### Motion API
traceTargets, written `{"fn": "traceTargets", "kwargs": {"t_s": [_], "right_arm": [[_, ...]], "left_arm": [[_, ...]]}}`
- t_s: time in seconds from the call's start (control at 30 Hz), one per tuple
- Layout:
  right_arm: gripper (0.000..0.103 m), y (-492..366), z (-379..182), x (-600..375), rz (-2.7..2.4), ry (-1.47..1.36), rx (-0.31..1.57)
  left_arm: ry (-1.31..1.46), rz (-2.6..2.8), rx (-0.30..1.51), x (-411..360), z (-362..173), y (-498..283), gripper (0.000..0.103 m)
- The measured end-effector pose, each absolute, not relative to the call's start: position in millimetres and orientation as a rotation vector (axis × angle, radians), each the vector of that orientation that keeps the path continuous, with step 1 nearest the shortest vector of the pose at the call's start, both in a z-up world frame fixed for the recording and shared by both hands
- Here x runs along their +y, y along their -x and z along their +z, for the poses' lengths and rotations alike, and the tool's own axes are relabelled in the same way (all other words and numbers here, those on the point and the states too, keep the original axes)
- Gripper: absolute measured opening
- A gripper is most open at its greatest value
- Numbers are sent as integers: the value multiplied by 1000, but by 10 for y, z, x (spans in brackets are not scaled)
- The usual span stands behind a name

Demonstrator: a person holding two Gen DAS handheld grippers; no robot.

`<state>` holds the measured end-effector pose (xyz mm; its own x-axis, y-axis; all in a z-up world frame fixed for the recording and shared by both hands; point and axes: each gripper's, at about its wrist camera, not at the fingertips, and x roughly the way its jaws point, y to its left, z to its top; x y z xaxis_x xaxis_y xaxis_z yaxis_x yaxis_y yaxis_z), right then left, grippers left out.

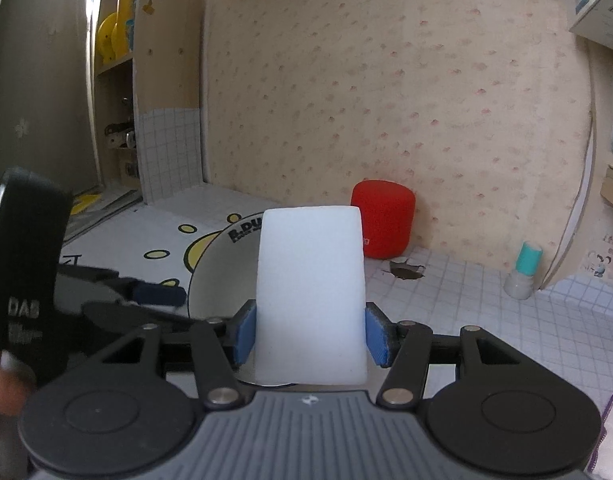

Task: Clean bowl
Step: 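Rub the white sponge along the bowl's inner wall near the rim, right gripper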

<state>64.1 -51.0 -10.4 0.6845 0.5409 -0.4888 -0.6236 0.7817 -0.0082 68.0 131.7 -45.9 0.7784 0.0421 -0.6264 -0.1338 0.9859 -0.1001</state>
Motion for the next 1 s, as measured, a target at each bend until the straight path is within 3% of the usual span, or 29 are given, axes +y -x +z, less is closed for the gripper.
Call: {"fn": "traceTargets", "kwargs": {"t_s": [1.0], "right_arm": [[54,-722,1,-372,682,179,470]], "left_arm": [[130,112,671,1241,-442,-553,74]]}}
